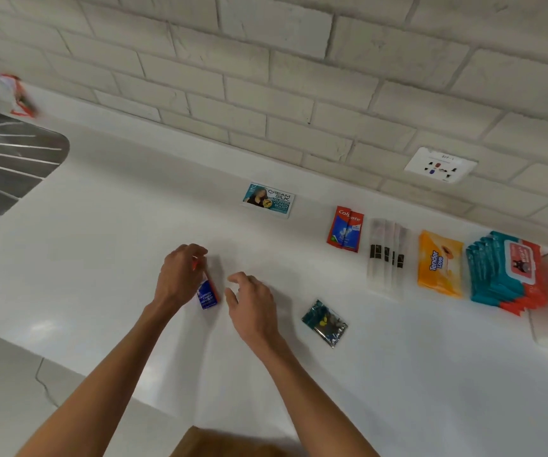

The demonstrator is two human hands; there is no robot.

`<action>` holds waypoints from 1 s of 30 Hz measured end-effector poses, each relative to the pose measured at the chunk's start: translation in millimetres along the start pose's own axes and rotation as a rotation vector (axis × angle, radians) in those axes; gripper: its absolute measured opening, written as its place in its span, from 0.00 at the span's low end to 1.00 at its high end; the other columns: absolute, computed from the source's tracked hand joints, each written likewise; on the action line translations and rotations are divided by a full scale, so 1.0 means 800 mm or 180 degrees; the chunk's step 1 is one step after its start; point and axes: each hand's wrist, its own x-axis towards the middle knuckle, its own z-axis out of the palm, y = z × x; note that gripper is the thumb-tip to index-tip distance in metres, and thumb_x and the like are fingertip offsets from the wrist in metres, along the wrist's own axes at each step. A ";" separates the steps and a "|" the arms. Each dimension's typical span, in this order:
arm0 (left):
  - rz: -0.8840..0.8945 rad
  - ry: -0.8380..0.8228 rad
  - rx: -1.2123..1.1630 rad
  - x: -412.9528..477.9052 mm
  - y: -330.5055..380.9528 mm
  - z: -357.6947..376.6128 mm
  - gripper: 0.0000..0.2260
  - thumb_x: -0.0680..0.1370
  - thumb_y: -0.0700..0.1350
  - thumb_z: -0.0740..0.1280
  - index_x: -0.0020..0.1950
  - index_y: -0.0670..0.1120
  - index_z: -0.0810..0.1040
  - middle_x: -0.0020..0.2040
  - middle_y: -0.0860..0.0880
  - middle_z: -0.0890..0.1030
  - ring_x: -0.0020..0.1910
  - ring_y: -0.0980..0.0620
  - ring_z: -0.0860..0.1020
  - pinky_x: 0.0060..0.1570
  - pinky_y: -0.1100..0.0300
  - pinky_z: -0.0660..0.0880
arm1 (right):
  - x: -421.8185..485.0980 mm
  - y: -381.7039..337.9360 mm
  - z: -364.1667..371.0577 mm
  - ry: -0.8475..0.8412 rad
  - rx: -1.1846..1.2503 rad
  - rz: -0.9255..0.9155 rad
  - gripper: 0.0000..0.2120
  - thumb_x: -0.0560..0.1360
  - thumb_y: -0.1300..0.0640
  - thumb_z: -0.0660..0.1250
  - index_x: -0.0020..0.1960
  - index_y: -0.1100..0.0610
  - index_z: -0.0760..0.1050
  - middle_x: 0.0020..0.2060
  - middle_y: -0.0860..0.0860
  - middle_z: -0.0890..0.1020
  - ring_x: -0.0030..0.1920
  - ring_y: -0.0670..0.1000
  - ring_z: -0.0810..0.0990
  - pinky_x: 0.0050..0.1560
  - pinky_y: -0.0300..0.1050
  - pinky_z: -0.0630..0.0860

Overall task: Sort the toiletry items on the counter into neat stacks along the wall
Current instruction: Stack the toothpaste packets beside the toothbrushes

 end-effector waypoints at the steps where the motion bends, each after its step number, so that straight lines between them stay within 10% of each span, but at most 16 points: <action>1: -0.0078 -0.0020 0.0017 -0.002 -0.007 0.000 0.11 0.81 0.39 0.67 0.63 0.45 0.81 0.59 0.46 0.82 0.51 0.46 0.82 0.48 0.50 0.82 | -0.001 -0.004 0.006 -0.0050 -0.0064 -0.0065 0.15 0.83 0.50 0.67 0.68 0.50 0.76 0.60 0.50 0.84 0.58 0.52 0.82 0.56 0.47 0.78; 7: -0.0283 -0.0287 0.0283 -0.005 -0.031 0.000 0.13 0.84 0.42 0.63 0.69 0.44 0.78 0.64 0.43 0.76 0.59 0.43 0.77 0.54 0.50 0.81 | -0.009 -0.018 0.036 -0.0179 -0.0373 -0.0543 0.14 0.81 0.50 0.70 0.65 0.52 0.80 0.60 0.49 0.83 0.55 0.54 0.78 0.53 0.50 0.81; 15: -0.0549 -0.0554 0.0060 0.015 -0.036 -0.012 0.08 0.83 0.42 0.66 0.58 0.40 0.83 0.53 0.42 0.82 0.47 0.49 0.78 0.46 0.58 0.75 | -0.006 -0.008 0.047 -0.0119 -0.0303 -0.0525 0.11 0.79 0.53 0.73 0.60 0.54 0.83 0.59 0.48 0.83 0.54 0.54 0.77 0.53 0.49 0.79; 22: -0.1502 -0.1057 -0.2132 0.012 -0.014 -0.030 0.14 0.80 0.49 0.71 0.53 0.38 0.83 0.48 0.41 0.86 0.50 0.44 0.85 0.49 0.51 0.85 | -0.005 0.002 0.043 -0.0209 0.0370 0.0012 0.13 0.78 0.51 0.74 0.58 0.49 0.74 0.53 0.46 0.83 0.54 0.47 0.77 0.49 0.45 0.80; 30: -0.1311 -0.1115 -0.2532 0.015 0.046 -0.020 0.16 0.78 0.50 0.72 0.54 0.38 0.83 0.47 0.43 0.87 0.49 0.47 0.86 0.48 0.53 0.85 | -0.001 0.024 -0.021 0.0129 0.1728 0.0761 0.07 0.78 0.57 0.76 0.54 0.54 0.82 0.47 0.46 0.88 0.45 0.39 0.86 0.43 0.37 0.83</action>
